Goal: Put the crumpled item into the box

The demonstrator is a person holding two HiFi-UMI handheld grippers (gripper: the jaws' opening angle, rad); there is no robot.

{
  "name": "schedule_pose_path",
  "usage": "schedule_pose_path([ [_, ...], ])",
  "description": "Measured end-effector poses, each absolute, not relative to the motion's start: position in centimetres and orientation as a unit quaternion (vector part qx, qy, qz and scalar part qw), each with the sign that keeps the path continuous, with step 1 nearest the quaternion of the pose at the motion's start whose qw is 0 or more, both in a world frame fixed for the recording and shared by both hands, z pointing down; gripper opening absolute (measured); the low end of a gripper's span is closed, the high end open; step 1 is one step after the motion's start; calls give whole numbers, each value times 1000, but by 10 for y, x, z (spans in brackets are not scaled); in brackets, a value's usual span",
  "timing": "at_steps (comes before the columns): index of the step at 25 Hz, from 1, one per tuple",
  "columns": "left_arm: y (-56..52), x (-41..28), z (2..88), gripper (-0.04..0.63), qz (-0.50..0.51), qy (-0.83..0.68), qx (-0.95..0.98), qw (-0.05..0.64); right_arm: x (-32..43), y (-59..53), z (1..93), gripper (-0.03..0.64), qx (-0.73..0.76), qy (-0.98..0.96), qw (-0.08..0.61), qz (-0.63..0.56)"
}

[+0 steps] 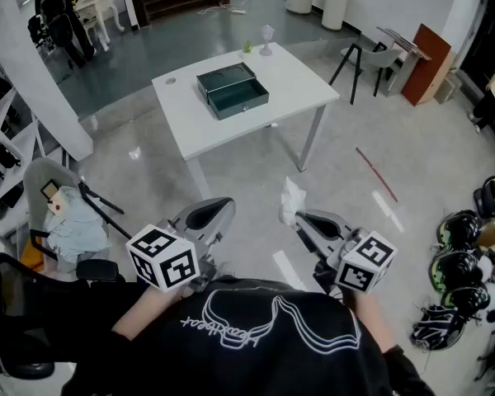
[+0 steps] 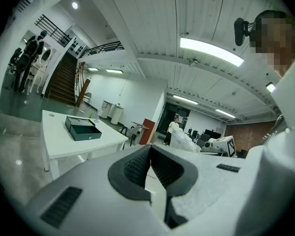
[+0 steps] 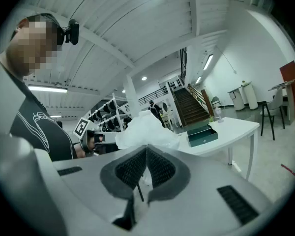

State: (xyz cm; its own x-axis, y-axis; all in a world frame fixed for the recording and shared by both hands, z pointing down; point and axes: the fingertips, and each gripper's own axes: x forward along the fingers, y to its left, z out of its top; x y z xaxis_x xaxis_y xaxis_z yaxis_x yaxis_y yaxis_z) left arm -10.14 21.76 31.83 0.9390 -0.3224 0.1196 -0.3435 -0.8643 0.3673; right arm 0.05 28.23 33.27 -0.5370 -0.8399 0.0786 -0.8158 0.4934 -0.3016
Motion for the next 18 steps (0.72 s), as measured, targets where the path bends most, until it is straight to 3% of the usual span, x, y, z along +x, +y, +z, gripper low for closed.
schedule_pose_path([
  [18, 209, -77, 327, 6, 31, -146, 967, 209, 23, 277, 343, 5, -507, 845, 46, -166],
])
